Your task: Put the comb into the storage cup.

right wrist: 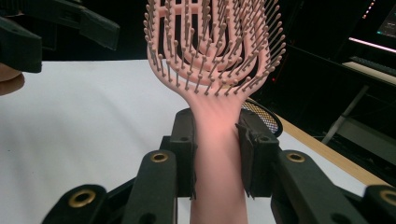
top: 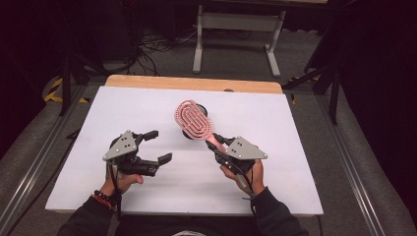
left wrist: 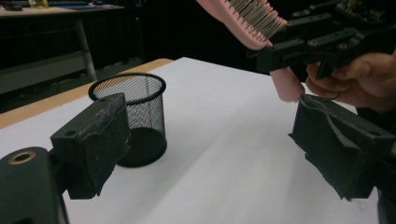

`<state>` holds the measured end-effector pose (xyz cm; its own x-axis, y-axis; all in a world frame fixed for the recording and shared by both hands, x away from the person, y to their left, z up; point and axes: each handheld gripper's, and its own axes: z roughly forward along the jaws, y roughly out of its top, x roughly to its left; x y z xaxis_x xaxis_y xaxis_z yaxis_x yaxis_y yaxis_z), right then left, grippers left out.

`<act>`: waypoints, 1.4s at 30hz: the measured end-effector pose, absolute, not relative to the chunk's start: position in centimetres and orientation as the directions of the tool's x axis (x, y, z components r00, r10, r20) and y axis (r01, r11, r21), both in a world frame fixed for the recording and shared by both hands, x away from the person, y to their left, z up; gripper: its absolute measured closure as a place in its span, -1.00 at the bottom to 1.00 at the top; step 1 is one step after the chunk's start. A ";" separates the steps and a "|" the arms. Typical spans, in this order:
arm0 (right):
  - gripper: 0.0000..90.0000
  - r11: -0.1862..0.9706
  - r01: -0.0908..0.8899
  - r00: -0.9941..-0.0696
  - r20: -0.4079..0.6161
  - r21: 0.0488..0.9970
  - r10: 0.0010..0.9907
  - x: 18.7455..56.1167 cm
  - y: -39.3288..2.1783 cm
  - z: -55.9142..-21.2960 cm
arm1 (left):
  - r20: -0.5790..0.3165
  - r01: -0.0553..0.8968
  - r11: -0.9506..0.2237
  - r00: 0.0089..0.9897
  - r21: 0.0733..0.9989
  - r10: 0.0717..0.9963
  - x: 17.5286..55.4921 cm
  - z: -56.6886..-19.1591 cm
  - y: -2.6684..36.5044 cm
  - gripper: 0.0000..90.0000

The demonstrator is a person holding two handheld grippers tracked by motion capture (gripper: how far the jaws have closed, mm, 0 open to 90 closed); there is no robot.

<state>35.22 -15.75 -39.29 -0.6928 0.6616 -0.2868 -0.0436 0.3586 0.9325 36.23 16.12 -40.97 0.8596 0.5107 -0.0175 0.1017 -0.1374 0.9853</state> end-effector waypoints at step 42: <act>0.54 0.468 -0.091 -0.616 -0.419 0.879 0.667 34.5 -13.0 -41.4 | -0.182 0.169 0.072 0.852 0.983 0.491 37.9 -39.0 11.4 0.23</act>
<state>34.47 -13.00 -41.44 -0.6164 0.6667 -0.4190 -0.0913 0.4680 0.8790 37.90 11.37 -38.99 0.8521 0.4905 -0.1824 0.1693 0.0715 0.9830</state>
